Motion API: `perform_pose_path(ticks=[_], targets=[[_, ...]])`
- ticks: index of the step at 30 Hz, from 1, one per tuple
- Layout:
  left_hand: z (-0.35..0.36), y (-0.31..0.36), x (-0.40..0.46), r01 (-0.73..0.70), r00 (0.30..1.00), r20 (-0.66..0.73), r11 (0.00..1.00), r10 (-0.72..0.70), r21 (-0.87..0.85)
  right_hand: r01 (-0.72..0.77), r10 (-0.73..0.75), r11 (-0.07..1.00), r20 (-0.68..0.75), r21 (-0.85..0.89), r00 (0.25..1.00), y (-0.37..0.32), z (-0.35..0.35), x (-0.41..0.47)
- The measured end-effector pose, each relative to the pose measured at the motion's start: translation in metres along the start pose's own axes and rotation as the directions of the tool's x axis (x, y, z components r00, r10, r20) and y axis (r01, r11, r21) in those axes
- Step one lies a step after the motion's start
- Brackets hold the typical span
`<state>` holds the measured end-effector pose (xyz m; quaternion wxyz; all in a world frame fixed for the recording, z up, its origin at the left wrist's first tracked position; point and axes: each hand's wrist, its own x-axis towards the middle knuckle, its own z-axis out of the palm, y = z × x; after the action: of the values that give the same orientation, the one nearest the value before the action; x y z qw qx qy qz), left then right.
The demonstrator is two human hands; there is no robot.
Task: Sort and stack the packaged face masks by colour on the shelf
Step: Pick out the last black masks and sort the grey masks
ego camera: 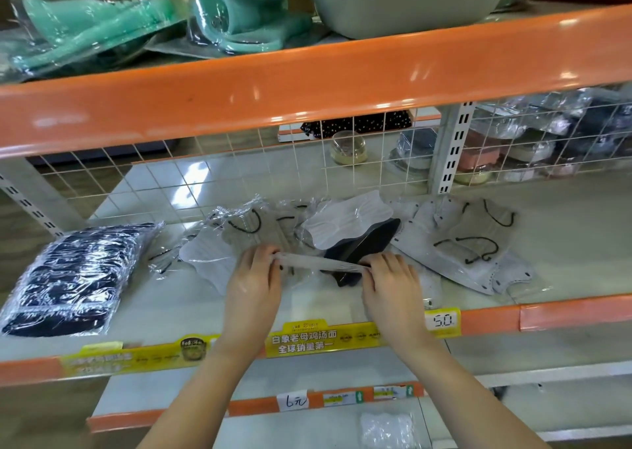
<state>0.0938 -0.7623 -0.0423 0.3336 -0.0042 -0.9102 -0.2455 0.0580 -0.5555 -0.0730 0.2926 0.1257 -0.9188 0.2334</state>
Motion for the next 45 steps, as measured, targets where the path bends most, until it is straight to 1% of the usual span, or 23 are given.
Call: perform_pose_path(ticks=[2,5,8,10,14,19,21,25,29,34,37,41,45], targets=[[-0.005,-0.008,-0.004,-0.085,0.996,0.004,0.992,0.085,0.097,0.024,-0.024,1.0,-0.006,-0.016,1.0,-0.006,-0.001,0.002],[-0.011,-0.012,-0.012,-0.204,0.979,0.003,0.971,0.206,0.126,0.046,-0.046,0.999,-0.003,-0.025,0.999,-0.017,-0.001,0.004],[-0.016,-0.012,-0.021,-0.257,0.966,0.029,0.951,0.256,0.174,0.049,-0.049,0.999,-0.019,-0.009,0.999,-0.03,0.0,0.005],[-0.019,-0.015,-0.022,-0.266,0.964,0.058,0.941,0.26,0.211,0.056,-0.056,0.998,-0.029,0.023,0.998,-0.039,0.001,0.006],[-0.024,-0.03,-0.022,-0.21,0.978,0.069,0.941,0.199,0.266,0.115,-0.113,0.99,-0.029,0.085,0.993,-0.061,0.004,0.008],[-0.041,-0.053,-0.015,-0.141,0.989,0.005,0.95,0.145,0.277,0.169,-0.167,0.979,-0.035,0.11,0.985,-0.088,0.016,0.011],[-0.049,-0.064,-0.01,-0.154,0.985,-0.027,0.947,0.168,0.282,0.198,-0.195,0.972,-0.033,0.124,0.98,-0.097,0.021,0.012],[-0.065,-0.087,-0.002,-0.238,0.965,-0.055,0.942,0.257,0.239,0.228,-0.229,0.963,-0.014,0.141,0.973,-0.116,0.036,0.016],[-0.081,-0.118,0.0,-0.232,0.965,-0.071,0.946,0.254,0.225,0.245,-0.244,0.957,-0.024,0.159,0.969,-0.145,0.055,0.017],[-0.107,-0.16,0.003,-0.222,0.955,-0.118,0.922,0.271,0.317,0.317,-0.318,0.928,-0.028,0.195,0.948,-0.188,0.078,0.015],[-0.124,-0.188,0.003,-0.186,0.968,-0.102,0.927,0.23,0.325,0.326,-0.329,0.921,-0.02,0.213,0.944,-0.214,0.09,0.015],[-0.151,-0.223,0.002,-0.141,0.98,-0.089,0.938,0.177,0.318,0.34,-0.363,0.896,0.032,0.288,0.931,-0.25,0.105,0.013],[-0.175,-0.256,-0.002,-0.048,0.994,-0.075,0.943,0.077,0.329,0.352,-0.397,0.873,0.073,0.338,0.915,-0.284,0.12,0.009]])
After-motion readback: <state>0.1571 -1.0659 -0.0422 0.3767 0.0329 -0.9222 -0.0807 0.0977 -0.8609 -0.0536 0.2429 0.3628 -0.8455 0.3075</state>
